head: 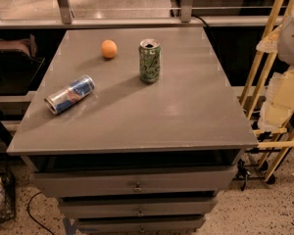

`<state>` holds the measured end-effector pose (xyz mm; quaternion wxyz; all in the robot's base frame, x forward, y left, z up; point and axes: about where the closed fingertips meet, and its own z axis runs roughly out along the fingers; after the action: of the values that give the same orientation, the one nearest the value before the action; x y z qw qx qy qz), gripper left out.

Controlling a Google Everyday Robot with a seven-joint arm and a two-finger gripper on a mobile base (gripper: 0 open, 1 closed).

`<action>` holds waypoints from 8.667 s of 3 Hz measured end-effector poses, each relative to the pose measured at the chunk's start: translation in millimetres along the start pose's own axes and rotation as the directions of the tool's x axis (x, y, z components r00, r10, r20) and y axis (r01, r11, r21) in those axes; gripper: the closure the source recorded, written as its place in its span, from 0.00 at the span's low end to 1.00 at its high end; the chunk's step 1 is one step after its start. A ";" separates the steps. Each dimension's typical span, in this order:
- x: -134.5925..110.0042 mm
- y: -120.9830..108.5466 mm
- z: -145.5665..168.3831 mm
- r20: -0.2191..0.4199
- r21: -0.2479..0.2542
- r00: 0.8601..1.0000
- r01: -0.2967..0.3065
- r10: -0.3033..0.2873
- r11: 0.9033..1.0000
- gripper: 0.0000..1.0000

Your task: Knock green can over

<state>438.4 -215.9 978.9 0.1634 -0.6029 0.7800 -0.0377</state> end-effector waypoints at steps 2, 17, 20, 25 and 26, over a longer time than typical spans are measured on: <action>-0.1 -5.6 2.7 0.029 0.013 0.999 -0.024 0.024 1.000 0.00; -217.7 -157.9 206.6 0.749 0.028 0.659 -0.125 0.063 0.992 0.85; -210.8 -161.5 143.1 0.651 0.193 0.743 0.032 -0.152 0.981 1.00; -169.8 -121.4 169.9 -0.110 0.025 0.657 0.752 -0.746 0.659 1.00; -171.6 -115.3 176.3 -0.123 -0.029 0.612 0.784 -0.781 0.620 1.00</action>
Offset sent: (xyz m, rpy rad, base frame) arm 0.0180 -0.0045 -0.0085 0.0896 -0.0269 -0.0521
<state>636.0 -59.2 877.9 0.0905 -0.8766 0.4471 -0.1534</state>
